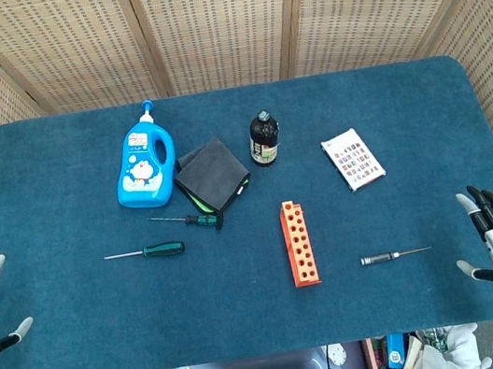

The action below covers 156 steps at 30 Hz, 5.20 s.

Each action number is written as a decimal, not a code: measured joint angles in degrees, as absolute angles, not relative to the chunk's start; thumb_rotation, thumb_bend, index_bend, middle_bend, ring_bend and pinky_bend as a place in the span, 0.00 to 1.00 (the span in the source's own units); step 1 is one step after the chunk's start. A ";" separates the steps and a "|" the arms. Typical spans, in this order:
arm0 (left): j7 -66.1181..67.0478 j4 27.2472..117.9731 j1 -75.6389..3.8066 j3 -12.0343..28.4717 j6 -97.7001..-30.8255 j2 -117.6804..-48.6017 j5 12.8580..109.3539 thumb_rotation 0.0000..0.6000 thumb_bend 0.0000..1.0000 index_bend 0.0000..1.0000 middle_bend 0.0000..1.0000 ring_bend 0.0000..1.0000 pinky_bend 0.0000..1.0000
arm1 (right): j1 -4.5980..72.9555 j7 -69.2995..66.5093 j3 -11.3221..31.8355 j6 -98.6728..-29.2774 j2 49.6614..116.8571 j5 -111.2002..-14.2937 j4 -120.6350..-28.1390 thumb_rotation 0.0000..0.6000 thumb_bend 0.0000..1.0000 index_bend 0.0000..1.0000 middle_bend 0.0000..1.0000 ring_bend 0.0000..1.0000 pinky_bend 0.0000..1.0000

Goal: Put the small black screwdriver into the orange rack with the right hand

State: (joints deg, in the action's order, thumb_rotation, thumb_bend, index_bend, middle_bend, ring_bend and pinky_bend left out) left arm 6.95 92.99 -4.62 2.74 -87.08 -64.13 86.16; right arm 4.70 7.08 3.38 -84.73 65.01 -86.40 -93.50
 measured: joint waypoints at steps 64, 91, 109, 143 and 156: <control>8.25 94.49 -4.68 2.20 -87.11 -63.87 87.52 1.00 0.00 0.00 0.00 0.00 0.00 | 18.20 6.23 4.02 -61.79 79.25 -76.84 -90.01 1.00 0.23 0.41 0.00 0.00 0.00; 8.63 94.43 -5.00 2.16 -86.65 -64.15 87.54 1.00 0.00 0.00 0.00 0.00 0.00 | 20.14 2.90 3.22 -57.47 82.94 -73.30 -82.56 1.00 0.29 0.41 0.00 0.00 0.00; 8.52 94.44 -5.02 2.22 -86.70 -64.14 87.40 1.00 0.00 0.00 0.00 0.00 0.00 | 20.06 -0.66 3.07 -57.85 85.95 -74.07 -78.30 1.00 0.29 0.46 0.00 0.00 0.00; 8.30 94.49 -5.15 2.10 -86.59 -64.12 87.61 1.00 0.00 0.00 0.00 0.00 0.00 | 19.97 -0.13 3.59 -59.39 87.28 -74.11 -77.00 1.00 0.29 0.60 0.07 0.00 0.00; 7.87 94.46 -5.09 2.20 -86.81 -63.99 87.58 1.00 0.00 0.00 0.00 0.00 0.00 | 19.76 -10.18 9.12 -63.46 80.39 -74.61 -88.62 1.00 0.29 0.61 0.07 0.00 0.00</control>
